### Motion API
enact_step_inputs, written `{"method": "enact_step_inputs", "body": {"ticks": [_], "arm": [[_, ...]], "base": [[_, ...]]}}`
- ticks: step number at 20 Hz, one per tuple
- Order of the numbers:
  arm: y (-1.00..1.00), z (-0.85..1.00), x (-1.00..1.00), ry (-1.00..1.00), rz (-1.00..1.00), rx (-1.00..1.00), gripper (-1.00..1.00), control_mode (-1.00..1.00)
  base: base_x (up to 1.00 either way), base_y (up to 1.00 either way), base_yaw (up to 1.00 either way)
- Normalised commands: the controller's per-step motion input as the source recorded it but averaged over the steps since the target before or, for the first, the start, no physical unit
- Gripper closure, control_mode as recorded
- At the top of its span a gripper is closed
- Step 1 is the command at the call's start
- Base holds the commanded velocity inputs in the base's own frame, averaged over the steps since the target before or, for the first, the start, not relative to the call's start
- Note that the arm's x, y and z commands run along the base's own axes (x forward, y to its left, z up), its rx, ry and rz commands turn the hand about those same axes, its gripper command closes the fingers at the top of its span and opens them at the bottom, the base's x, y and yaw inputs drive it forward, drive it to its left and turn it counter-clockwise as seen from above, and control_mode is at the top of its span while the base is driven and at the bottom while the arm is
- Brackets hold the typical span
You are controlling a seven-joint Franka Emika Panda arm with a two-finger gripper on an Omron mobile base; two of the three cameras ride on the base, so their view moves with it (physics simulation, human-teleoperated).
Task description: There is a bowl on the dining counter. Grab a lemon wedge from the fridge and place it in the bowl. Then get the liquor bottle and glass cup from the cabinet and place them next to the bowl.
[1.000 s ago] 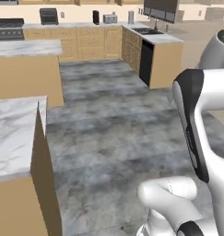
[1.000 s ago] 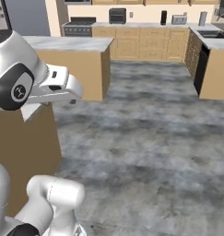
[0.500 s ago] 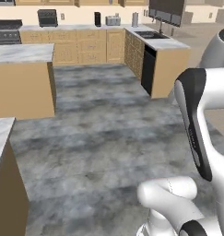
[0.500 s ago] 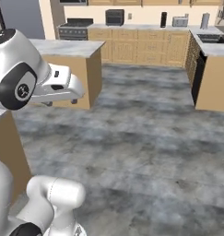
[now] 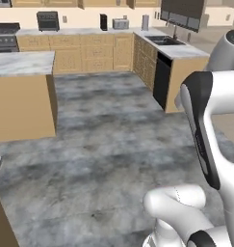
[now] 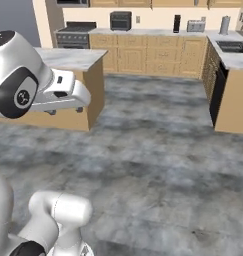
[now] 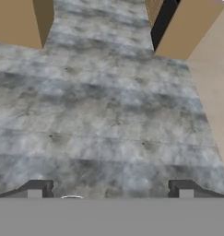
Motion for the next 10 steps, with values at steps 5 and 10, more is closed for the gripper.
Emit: {"method": "enact_step_inputs", "body": {"ticks": [5, 10], "arm": [[0.00, 0.00, 0.00, 0.00, 0.00, 0.00, -1.00, 1.00], [0.00, 0.00, 0.00, 0.00, 0.00, 0.00, -1.00, 1.00]], "base": [[1.00, -0.36, 0.00], [1.00, -0.40, 0.00]]}}
